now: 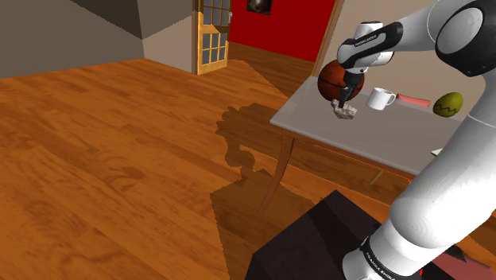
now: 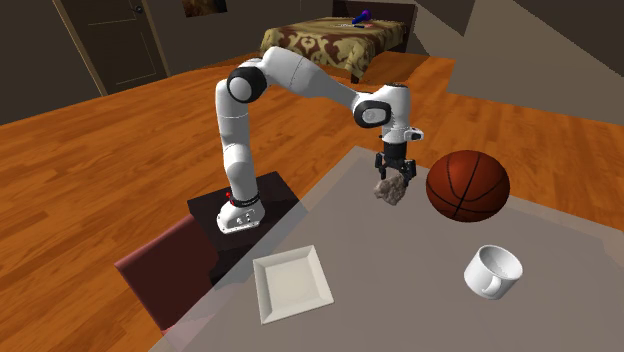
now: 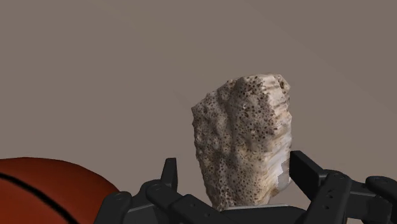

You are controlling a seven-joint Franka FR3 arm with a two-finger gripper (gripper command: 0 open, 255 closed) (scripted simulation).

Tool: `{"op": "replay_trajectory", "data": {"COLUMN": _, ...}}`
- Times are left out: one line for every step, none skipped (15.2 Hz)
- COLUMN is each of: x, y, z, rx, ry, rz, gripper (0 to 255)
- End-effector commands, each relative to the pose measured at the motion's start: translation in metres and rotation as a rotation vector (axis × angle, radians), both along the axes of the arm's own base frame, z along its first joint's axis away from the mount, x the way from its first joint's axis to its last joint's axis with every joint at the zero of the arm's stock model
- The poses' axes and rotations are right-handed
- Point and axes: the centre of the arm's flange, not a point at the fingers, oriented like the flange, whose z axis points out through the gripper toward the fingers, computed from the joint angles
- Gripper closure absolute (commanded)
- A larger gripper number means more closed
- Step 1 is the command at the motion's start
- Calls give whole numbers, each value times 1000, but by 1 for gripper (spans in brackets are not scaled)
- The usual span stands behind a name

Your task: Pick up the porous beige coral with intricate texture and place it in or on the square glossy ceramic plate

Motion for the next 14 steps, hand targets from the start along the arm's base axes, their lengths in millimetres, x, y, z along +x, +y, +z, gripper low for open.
{"op": "replay_trajectory", "data": {"x": 0, "y": -4, "z": -11, "rx": 1, "ry": 12, "rz": -4, "gripper": 0}}
{"op": "replay_trajectory", "data": {"x": 0, "y": -4, "z": -11, "rx": 1, "ry": 12, "rz": -4, "gripper": 0}}
{"op": "replay_trajectory", "data": {"x": 0, "y": -4, "z": -11, "rx": 1, "ry": 12, "rz": -4, "gripper": 0}}
{"op": "replay_trajectory", "data": {"x": 0, "y": -4, "z": -11, "rx": 1, "ry": 12, "rz": -4, "gripper": 0}}
{"op": "replay_trajectory", "data": {"x": 1, "y": -4, "z": -12, "rx": 1, "ry": 12, "rz": -4, "gripper": 255}}
{"op": "replay_trajectory", "data": {"x": 4, "y": -4, "z": -12, "rx": 1, "ry": 12, "rz": -4, "gripper": 255}}
{"op": "replay_trajectory", "data": {"x": 5, "y": -7, "z": -11, "rx": 1, "ry": 12, "rz": -4, "gripper": 255}}
{"op": "replay_trajectory", "data": {"x": 5, "y": -7, "z": -12, "rx": 1, "ry": 12, "rz": -4, "gripper": 255}}
{"op": "replay_trajectory", "data": {"x": 6, "y": -7, "z": -12, "rx": 1, "ry": 12, "rz": -4, "gripper": 255}}
{"op": "replay_trajectory", "data": {"x": 8, "y": -7, "z": -12, "rx": 1, "ry": 12, "rz": -4, "gripper": 255}}
{"op": "replay_trajectory", "data": {"x": 9, "y": -7, "z": -10, "rx": 1, "ry": 12, "rz": -4, "gripper": 255}}
{"op": "replay_trajectory", "data": {"x": 9, "y": -7, "z": -10, "rx": 1, "ry": 12, "rz": -4, "gripper": 255}}
{"op": "replay_trajectory", "data": {"x": 7, "y": -8, "z": -12, "rx": 1, "ry": 12, "rz": -4, "gripper": 255}}
{"op": "replay_trajectory", "data": {"x": 0, "y": -4, "z": -11, "rx": 1, "ry": 12, "rz": -4, "gripper": 255}}
